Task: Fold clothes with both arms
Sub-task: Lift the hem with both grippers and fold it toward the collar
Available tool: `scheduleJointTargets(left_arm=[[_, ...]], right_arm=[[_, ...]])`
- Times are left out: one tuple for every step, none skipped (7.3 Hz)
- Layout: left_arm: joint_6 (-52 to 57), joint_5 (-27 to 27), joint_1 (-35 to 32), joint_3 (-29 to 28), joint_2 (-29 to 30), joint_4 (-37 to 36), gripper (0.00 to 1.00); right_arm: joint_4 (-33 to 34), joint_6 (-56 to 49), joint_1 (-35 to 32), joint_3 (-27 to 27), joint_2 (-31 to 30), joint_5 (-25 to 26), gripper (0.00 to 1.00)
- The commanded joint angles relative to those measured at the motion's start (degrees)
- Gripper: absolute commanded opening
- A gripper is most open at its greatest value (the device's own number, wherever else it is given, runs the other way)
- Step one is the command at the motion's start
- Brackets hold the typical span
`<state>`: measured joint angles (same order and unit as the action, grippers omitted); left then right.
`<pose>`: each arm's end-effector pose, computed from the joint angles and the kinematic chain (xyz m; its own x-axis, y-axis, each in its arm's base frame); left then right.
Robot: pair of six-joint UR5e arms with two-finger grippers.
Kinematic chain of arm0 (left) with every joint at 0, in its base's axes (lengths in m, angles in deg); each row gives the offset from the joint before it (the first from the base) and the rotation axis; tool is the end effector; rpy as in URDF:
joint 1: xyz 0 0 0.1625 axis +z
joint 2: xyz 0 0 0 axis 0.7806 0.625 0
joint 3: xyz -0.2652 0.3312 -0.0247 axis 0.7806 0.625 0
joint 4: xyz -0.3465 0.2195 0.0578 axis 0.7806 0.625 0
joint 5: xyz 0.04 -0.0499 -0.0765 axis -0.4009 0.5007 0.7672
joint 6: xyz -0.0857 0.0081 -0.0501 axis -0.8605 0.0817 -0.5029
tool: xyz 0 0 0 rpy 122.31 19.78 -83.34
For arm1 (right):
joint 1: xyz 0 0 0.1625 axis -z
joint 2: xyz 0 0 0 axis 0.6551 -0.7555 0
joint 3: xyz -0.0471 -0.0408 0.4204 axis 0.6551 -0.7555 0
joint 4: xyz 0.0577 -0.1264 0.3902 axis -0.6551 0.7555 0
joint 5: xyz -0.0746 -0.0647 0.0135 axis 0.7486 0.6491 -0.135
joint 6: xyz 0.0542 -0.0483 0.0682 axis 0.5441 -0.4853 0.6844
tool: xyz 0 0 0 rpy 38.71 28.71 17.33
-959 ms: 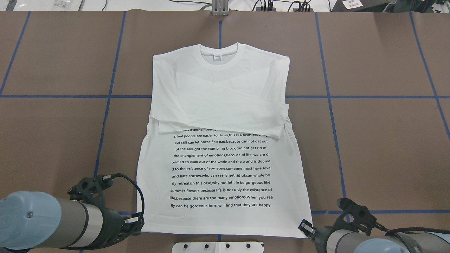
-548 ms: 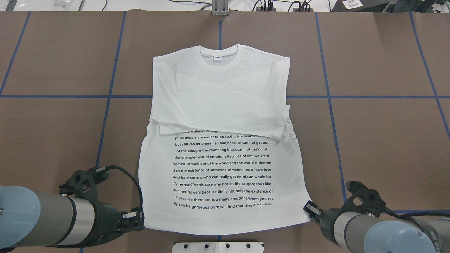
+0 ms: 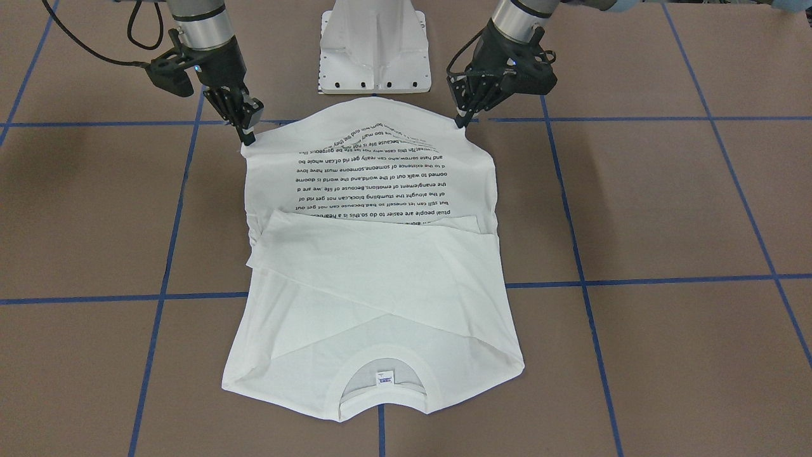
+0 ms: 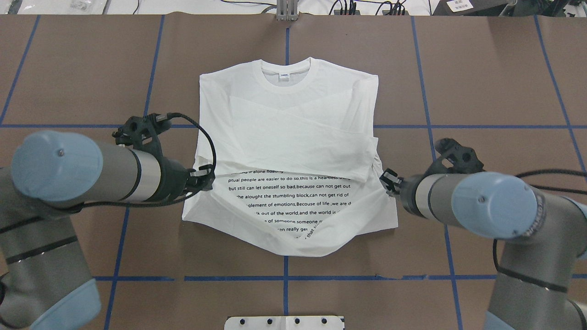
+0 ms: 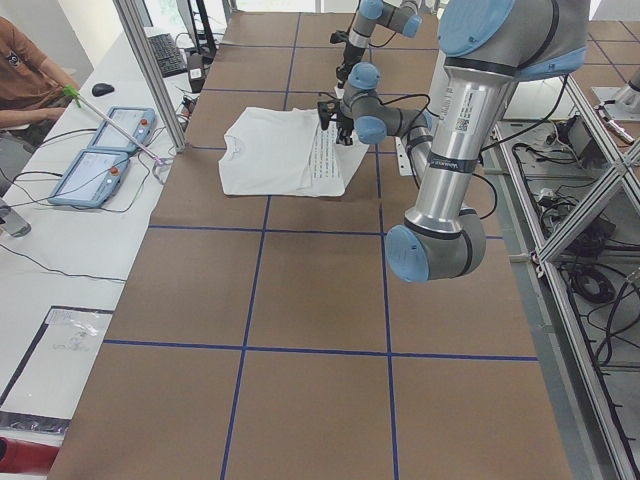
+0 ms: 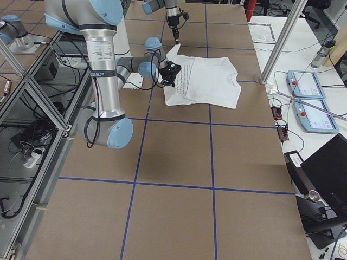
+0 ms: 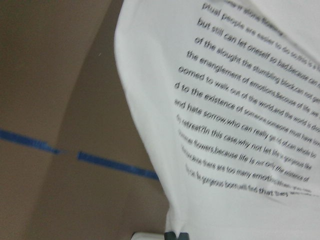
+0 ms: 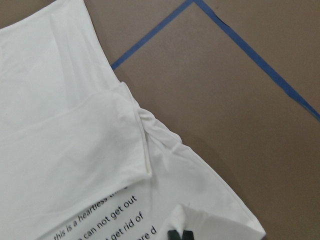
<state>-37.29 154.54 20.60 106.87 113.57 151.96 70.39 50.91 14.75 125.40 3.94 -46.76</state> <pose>0.4049 -0.3697 0.2220 0.4094 -0.1990 -0.8904 0.3119 0.9476 -0.0684 -0.3975 -0.3430 0.2847 0.3756 0.5724 0.7289 -0.6042 0.7476 -0.2757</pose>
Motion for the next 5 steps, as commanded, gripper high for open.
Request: scheduleJointTargets(left_arm=[[6.7,0.0,-7.7,-10.6,4.4,3.3,0.00],[7.3,0.0,-9.8,-16.7,6.7,7.0,0.00],[7.3,-0.1,-11.2,-22.5,9.1,11.1,0.00],[7.4,-0.1,-12.6,-27.3,10.6,14.8,0.00],[7.4,-0.1,-13.7,-30.7,11.0,18.5,0.00]], right_arm=[[0.6,-8.8,-10.7,-11.6,9.6,-4.6,0.00],[0.8,-12.3,-14.9,-16.9,13.3,-7.8,0.00],[0.6,-13.1,-16.7,-23.3,18.3,-8.0,0.00],[0.2,-13.3,-18.1,-30.2,22.6,-8.0,0.00],[0.1,-15.7,-19.3,-35.8,25.8,-8.1,0.00]])
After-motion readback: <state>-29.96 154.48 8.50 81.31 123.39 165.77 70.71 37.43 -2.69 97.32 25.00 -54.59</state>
